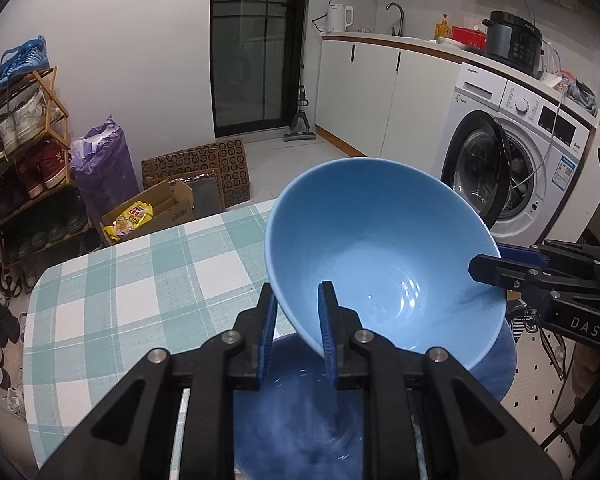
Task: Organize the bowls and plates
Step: 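Lift the light blue bowl with both grippers and carry it over the darker blue bowl, then lower the light blue bowl into the darker blue bowl with both grippers, then open both grippers and pull them back from the nested bowls, then move both open grippers to the rim of the remaining dark blue bowl, then close both grippers on the rim of the dark blue bowl, then lift the dark blue bowl with both grippers and carry it toward the bowl stack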
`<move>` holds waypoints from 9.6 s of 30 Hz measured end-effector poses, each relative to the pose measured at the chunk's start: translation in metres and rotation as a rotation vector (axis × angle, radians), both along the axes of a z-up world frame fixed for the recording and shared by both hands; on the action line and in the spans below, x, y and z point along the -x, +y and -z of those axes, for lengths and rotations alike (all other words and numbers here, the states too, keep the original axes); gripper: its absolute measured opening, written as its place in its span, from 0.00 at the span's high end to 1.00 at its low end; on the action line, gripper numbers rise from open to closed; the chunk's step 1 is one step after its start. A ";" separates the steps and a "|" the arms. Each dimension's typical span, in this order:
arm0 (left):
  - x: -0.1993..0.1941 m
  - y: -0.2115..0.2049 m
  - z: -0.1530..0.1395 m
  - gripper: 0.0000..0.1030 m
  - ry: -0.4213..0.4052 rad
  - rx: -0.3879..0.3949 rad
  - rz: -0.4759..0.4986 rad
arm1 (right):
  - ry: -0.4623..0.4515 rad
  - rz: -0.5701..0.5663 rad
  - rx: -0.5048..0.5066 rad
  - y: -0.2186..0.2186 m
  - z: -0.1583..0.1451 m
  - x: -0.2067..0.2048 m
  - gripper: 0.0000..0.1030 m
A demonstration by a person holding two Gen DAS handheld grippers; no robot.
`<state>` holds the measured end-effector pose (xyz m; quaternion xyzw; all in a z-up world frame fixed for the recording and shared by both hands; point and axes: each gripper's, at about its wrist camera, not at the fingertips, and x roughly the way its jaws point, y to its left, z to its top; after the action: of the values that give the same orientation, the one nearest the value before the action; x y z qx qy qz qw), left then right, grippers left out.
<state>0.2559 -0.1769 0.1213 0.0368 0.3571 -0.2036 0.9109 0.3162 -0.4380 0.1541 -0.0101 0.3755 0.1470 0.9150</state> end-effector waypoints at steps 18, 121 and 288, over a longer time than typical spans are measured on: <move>0.033 0.038 0.001 0.82 -0.009 0.009 -0.056 | -0.004 -0.069 0.000 0.039 -0.005 0.031 0.76; 0.052 0.064 0.090 0.52 0.158 -0.025 -0.092 | 0.152 -0.116 0.138 0.070 0.098 0.037 0.53; 0.085 -0.110 0.080 0.66 0.170 0.051 0.181 | 0.024 0.223 -0.100 -0.133 0.114 0.063 0.76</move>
<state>0.1708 -0.2867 0.0413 0.0285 0.4227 -0.2964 0.8559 0.2531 -0.5713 0.0400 0.0790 0.3775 0.0628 0.9205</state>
